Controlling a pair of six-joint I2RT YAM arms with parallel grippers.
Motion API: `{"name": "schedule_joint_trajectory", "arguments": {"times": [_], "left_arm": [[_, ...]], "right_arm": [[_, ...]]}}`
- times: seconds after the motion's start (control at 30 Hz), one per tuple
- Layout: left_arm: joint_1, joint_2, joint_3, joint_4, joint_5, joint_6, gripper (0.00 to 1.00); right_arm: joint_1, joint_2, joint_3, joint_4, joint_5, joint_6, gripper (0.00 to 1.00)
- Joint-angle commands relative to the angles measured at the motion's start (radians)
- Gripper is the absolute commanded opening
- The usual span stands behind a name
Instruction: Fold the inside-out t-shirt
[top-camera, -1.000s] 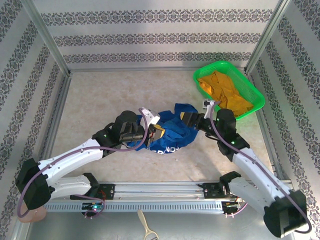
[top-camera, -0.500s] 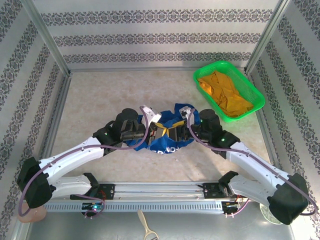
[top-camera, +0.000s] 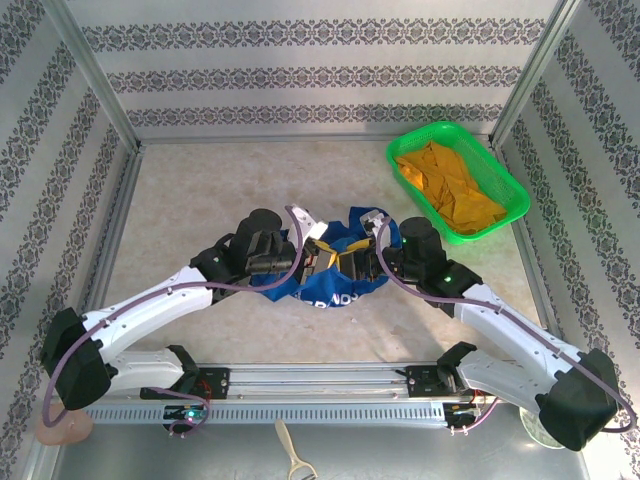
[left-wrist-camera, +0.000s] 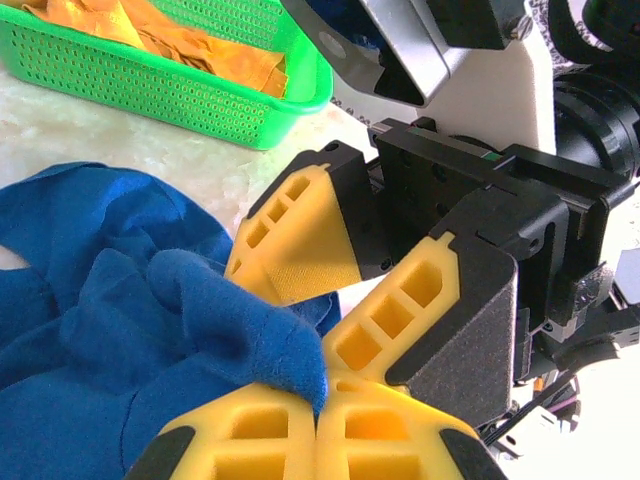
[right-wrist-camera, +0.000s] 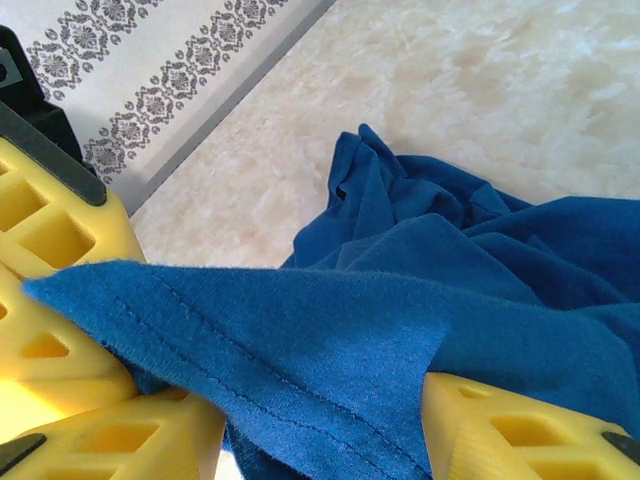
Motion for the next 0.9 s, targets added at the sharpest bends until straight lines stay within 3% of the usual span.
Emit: {"name": "schedule_joint_trajectory", "arguments": {"times": [0.0,0.1,0.17,0.2,0.23,0.27,0.33,0.47,0.57,0.73,0.87], "left_arm": [[0.003,0.022,0.042,0.053,0.015,-0.012,0.00],[0.003,0.022,0.046,0.039,-0.026,-0.013,0.00],[0.003,0.023,0.048,0.031,-0.054,-0.018,0.06],[0.005,0.024,0.050,0.030,-0.070,-0.022,0.15],[0.004,0.025,0.050,0.026,-0.083,-0.023,0.32],[0.005,0.024,0.053,0.020,-0.095,-0.024,0.44],[0.004,0.021,0.058,0.004,-0.130,-0.027,0.60],[0.013,-0.003,0.053,-0.043,-0.242,-0.051,0.81],[0.038,-0.035,0.028,-0.069,-0.312,-0.090,0.96],[0.136,-0.101,-0.040,-0.125,-0.346,-0.175,0.99],[0.246,-0.160,-0.106,-0.196,-0.328,-0.236,1.00]], "right_arm": [[0.029,0.006,0.025,0.043,-0.084,-0.009,0.55],[0.029,0.001,0.025,0.038,-0.089,-0.017,0.54],[0.025,-0.012,0.023,0.027,-0.089,-0.028,0.54],[0.021,-0.021,0.020,0.014,-0.085,-0.034,0.54],[0.011,-0.035,0.015,-0.003,-0.077,-0.039,0.54],[-0.003,-0.049,0.007,-0.012,-0.073,-0.040,0.54],[-0.063,-0.094,-0.031,-0.012,-0.072,-0.020,0.56],[-0.172,-0.179,-0.094,-0.006,-0.060,0.045,0.58],[-0.179,-0.193,-0.107,-0.024,-0.045,0.074,0.58],[-0.088,-0.186,-0.168,-0.035,0.070,0.162,0.57],[0.019,-0.215,-0.277,-0.025,0.169,0.276,0.64]]}}
